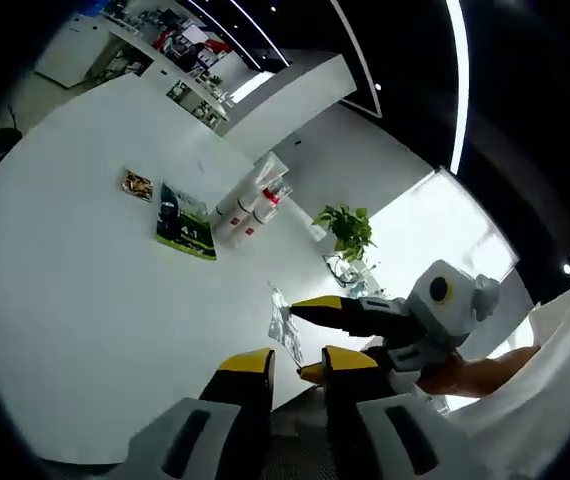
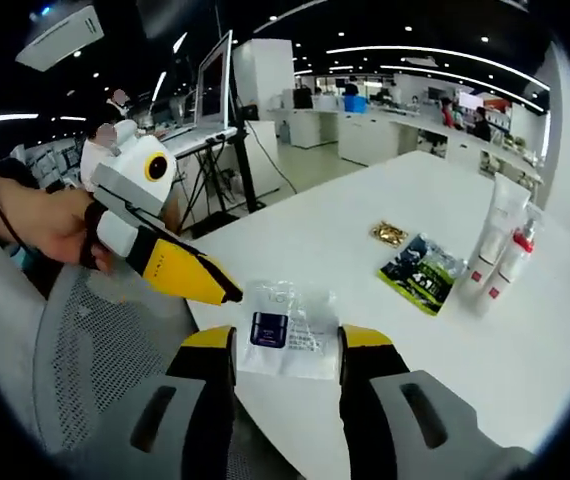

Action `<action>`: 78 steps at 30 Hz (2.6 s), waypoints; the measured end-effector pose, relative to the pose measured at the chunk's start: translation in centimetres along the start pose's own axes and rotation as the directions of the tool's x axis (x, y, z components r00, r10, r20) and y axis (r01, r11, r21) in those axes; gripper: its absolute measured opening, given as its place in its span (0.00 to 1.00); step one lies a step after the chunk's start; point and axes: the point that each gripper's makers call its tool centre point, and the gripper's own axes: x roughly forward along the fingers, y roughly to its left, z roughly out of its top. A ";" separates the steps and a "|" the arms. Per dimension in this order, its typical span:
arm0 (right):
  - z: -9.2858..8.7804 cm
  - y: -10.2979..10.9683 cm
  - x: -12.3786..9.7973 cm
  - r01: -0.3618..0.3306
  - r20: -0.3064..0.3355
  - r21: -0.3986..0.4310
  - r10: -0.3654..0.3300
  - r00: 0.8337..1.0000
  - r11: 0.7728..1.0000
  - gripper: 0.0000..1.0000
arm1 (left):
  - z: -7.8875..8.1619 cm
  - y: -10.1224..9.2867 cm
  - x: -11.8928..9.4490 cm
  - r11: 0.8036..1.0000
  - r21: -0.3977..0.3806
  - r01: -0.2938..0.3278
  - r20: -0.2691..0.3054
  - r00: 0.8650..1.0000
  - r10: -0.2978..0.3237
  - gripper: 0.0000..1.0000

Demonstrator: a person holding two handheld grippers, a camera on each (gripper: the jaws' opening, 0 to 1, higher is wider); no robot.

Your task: Arrange the skincare products in the storage area until every visible bottle or jar stands upright without overlapping.

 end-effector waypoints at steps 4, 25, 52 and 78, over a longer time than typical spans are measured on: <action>0.6 0.6 0.4 -0.009 0.012 -0.021 0.009 1.000 1.000 0.38 | -0.2 0.2 0.1 1.000 -0.022 0.008 -0.011 1.000 -0.008 0.19; 1.8 1.2 0.3 -0.071 0.064 -0.002 0.071 0.995 0.997 0.39 | 0.0 -0.1 -0.5 0.997 -0.037 0.067 0.000 0.998 -0.067 0.01; 3.5 2.7 -3.6 -0.565 0.401 0.573 0.399 0.825 0.593 0.00 | -0.6 -4.0 -0.7 0.954 -0.094 0.285 -0.036 0.957 -0.289 0.05; 3.2 2.4 -3.5 -0.575 0.456 0.613 0.352 0.818 0.542 0.01 | -0.2 -3.5 -0.7 0.954 -0.127 0.272 -0.022 0.961 -0.277 0.02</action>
